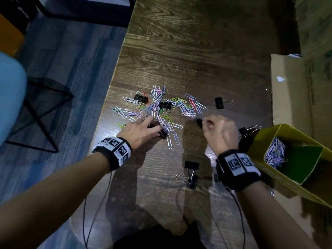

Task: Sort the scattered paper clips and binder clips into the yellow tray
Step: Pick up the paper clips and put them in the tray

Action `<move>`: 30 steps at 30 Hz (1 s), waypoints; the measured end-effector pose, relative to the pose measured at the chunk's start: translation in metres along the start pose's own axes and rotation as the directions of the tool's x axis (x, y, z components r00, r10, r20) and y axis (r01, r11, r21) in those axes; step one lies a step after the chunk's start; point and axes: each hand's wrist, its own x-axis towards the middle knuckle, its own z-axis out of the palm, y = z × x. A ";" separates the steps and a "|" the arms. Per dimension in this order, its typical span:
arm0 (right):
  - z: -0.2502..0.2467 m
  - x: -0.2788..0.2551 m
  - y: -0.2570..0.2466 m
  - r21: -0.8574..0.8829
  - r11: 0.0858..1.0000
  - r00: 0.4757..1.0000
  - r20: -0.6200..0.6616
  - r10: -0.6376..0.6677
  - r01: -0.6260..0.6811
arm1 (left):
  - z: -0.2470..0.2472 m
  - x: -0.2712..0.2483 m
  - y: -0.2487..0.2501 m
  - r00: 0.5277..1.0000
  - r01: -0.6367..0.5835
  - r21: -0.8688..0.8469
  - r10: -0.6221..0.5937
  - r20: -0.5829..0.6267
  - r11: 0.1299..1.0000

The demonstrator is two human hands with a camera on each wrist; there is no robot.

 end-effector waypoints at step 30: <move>0.043 -0.119 0.038 -0.179 0.916 0.888 0.366 -0.278 0.360 | -0.006 0.009 0.042 0.942 0.334 -0.187 -0.335 0.030 0.924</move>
